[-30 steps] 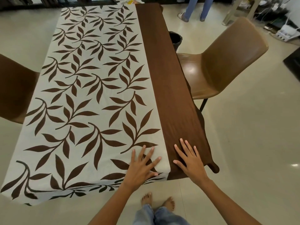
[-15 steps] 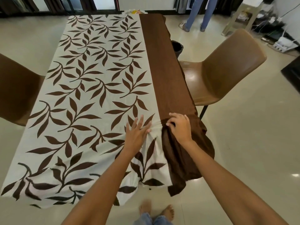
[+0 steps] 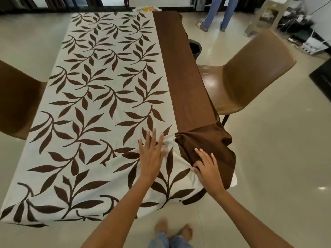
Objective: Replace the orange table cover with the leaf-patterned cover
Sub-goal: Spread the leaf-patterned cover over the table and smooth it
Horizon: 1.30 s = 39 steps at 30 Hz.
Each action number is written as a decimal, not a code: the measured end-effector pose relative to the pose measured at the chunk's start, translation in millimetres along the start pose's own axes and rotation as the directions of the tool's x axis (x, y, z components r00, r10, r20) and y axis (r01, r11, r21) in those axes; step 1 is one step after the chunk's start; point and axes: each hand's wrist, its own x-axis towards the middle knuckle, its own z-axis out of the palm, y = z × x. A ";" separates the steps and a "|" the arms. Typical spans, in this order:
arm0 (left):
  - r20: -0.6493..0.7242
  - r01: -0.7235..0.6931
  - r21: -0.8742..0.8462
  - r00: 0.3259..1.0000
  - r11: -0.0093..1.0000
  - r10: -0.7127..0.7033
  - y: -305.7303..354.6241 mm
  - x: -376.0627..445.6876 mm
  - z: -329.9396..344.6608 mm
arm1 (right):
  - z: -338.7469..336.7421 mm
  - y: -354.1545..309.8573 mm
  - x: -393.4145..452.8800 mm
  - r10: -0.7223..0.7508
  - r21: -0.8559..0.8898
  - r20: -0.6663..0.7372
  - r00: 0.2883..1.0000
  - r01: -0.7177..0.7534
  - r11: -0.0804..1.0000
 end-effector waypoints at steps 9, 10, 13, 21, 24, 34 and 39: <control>0.105 -0.381 -0.002 0.919 0.925 0.379 18.8 -85.0 49.0 | -23.9 -8.6 33.0 0.088 0.325 0.134 0.987 -0.128 0.937; 0.119 -0.396 -0.001 0.912 0.918 0.393 16.7 -83.9 48.2 | -23.2 -9.5 28.4 0.094 0.313 0.148 0.984 -0.137 0.940; 0.099 -0.420 -0.037 0.901 0.907 0.422 14.1 -86.2 41.3 | -15.7 -3.4 -5.5 0.007 0.222 0.084 0.996 -0.025 0.975; -0.036 -0.225 -0.146 0.974 0.963 0.222 -13.8 -51.4 1.8 | -11.0 25.0 -36.2 -0.147 0.081 0.042 0.988 0.143 0.986; -0.051 -0.146 -0.190 0.989 0.971 0.139 -23.3 -29.6 -9.1 | -38.4 28.1 21.4 -0.074 0.137 -0.053 0.996 0.081 0.987; -0.013 0.247 -0.392 0.962 0.886 -0.274 -37.6 21.4 -37.6 | -106.3 -21.6 156.8 -0.172 -0.054 -0.278 0.945 0.164 0.985; 0.027 0.292 -0.245 0.955 0.924 -0.295 -43.6 25.6 -28.3 | -53.9 -32.0 108.8 -0.670 -0.239 0.110 0.734 0.674 0.699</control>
